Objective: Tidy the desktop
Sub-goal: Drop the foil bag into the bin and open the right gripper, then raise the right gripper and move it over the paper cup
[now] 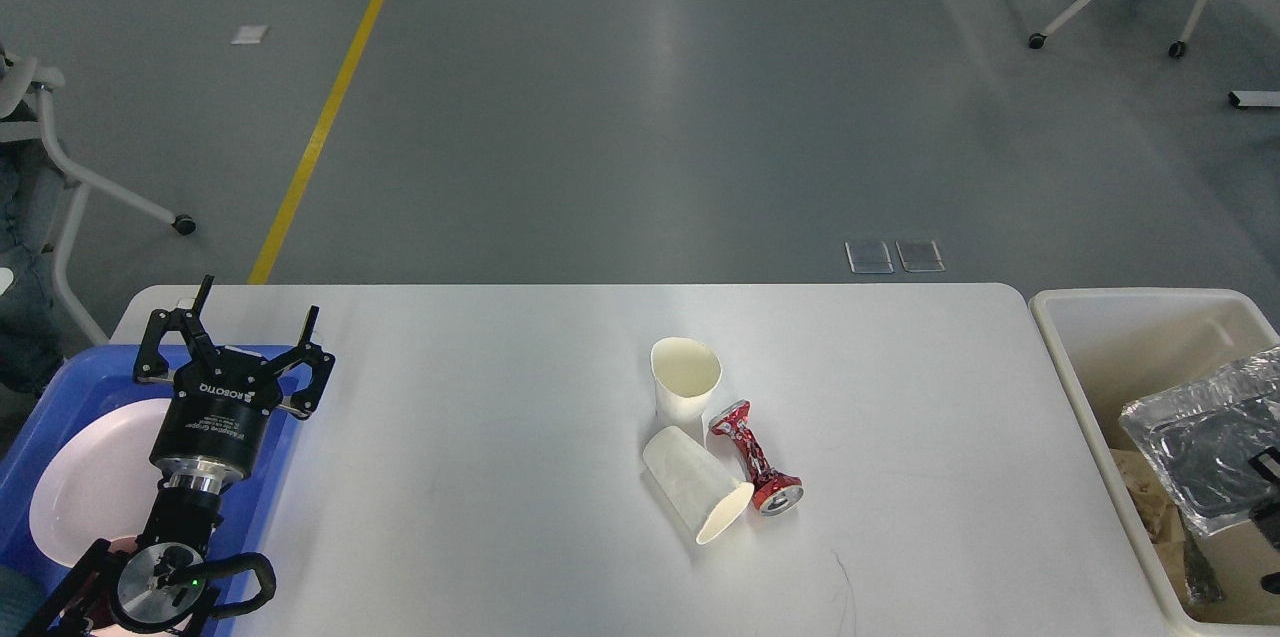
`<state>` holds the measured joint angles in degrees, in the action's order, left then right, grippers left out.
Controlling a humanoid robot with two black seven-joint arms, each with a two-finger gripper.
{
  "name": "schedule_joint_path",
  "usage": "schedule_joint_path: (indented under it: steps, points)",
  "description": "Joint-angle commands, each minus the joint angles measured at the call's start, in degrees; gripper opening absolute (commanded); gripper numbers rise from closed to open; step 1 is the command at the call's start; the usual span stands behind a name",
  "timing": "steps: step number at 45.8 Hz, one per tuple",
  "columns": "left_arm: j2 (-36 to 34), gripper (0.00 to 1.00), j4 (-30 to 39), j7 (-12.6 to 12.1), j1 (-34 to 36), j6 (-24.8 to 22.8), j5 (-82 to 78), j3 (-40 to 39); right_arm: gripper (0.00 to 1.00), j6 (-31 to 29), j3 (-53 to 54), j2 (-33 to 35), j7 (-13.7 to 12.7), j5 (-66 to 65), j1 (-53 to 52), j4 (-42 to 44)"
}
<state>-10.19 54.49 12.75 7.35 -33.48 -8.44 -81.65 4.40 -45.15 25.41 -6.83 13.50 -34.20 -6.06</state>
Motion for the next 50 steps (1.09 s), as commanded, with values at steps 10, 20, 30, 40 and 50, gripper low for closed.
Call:
schedule_joint_path:
  steps: [10,20,30,40,50]
  points:
    - [0.00,0.96,0.00,0.00,0.03,0.00,0.00,0.00,0.00,0.17,-0.38,-1.41,-0.12,-0.05,1.33,1.14]
    - [0.00,0.96,0.00,0.00,0.03,0.00,0.00,0.00,0.00,0.35,-0.20,-1.32,-0.03,-0.31,2.64,1.05]
    - [0.00,0.96,0.00,0.00,0.03,0.00,0.00,0.00,0.99,7.90,0.32,-0.80,0.23,-0.14,2.82,0.88]
    - [0.00,0.96,0.00,0.00,0.03,0.00,0.00,0.00,1.00,8.08,0.24,-0.97,0.41,-0.40,2.82,0.62]
    - [0.00,0.96,0.00,0.00,0.03,0.00,0.00,0.00,1.00,5.45,-0.29,-0.27,0.23,-2.85,1.33,-1.32]
